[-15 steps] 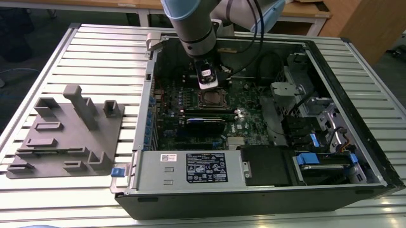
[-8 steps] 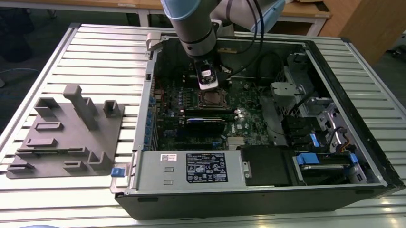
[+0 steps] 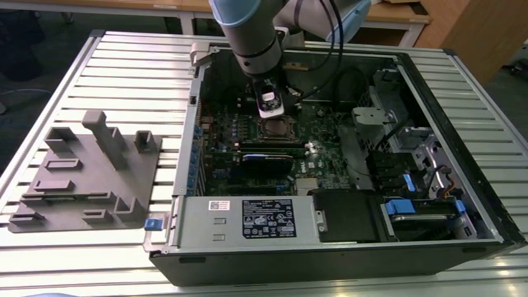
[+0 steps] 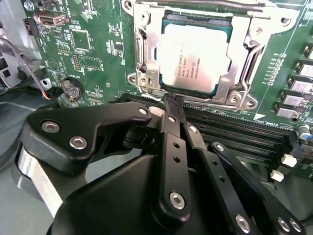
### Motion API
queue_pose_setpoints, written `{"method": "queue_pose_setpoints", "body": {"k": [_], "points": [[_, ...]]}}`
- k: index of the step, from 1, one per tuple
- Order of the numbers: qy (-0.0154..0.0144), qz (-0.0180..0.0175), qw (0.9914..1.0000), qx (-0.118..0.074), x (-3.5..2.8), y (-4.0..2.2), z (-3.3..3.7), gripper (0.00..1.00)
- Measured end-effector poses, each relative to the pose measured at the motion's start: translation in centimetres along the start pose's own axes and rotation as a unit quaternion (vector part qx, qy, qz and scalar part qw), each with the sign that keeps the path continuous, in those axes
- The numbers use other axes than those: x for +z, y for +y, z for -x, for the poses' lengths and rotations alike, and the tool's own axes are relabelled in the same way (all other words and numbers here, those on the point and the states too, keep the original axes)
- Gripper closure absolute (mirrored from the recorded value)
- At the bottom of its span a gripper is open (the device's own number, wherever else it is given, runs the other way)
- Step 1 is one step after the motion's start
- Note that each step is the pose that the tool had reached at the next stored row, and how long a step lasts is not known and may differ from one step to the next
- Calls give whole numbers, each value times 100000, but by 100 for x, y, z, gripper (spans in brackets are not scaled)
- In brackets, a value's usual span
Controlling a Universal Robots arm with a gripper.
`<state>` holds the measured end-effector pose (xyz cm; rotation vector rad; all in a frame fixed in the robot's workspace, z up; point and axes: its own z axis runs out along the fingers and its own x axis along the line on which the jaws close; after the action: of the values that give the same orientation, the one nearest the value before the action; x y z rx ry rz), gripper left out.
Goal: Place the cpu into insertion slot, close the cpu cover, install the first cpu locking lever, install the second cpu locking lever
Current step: 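Install the first cpu locking lever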
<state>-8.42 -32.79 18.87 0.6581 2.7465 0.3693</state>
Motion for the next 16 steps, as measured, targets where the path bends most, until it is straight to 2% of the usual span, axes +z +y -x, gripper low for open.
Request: {"method": "queue_pose_setpoints", "body": {"k": [5,16], "points": [[-76,-105,100000,-54,8,-12,2,89],[-111,-38,100000,-52,13,-2,1,89]]}}
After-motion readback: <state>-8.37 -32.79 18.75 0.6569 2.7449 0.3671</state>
